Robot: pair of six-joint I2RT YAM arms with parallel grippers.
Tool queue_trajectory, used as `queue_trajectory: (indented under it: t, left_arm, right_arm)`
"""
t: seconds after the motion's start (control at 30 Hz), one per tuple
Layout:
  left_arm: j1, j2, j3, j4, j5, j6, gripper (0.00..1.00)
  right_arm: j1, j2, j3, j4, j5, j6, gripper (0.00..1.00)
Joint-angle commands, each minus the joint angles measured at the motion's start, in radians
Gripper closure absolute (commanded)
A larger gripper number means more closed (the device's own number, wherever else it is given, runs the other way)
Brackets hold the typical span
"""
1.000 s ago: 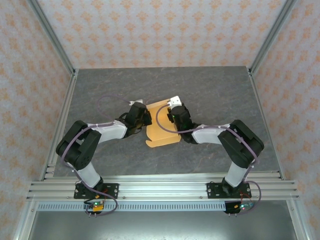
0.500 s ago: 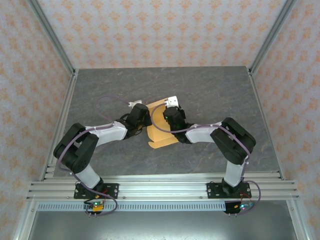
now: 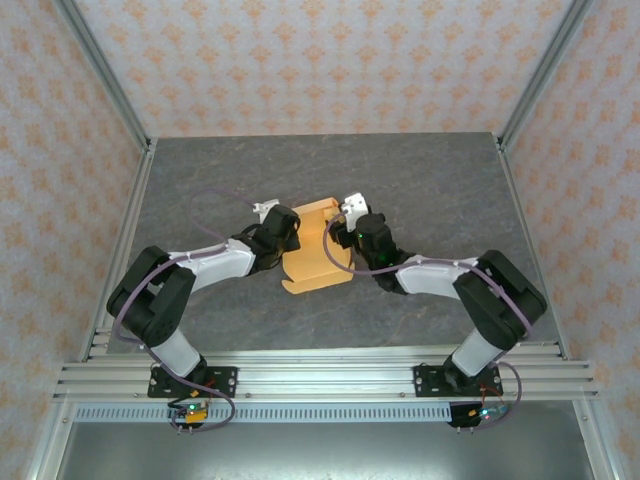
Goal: Fold the paper box
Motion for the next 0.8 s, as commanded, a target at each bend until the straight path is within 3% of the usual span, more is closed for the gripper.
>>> queue_trajectory:
  t: [0.0,0.2,0.53,0.77]
  left_arm:
    - [0.004,-0.032,0.02,-0.041,-0.056,0.012,1.0]
    - [0.006,-0.033,0.02,-0.05,-0.043,0.001,1.0]
    - [0.008,-0.044,0.005,-0.017,-0.007,0.02,1.0]
    - [0.007,-0.043,-0.003,0.024,0.036,0.032,1.0]
  right_arm:
    - [-0.032,-0.067,-0.002,-0.041,-0.206,-0.039,0.36]
    - [-0.084,-0.084,0.03,-0.118,-0.241,-0.093,0.37]
    - [-0.199,-0.147,0.068,-0.351,-0.508,-0.292,0.35]
    - [-0.237,-0.064,0.131,-0.37,-0.581,-0.296,0.35]
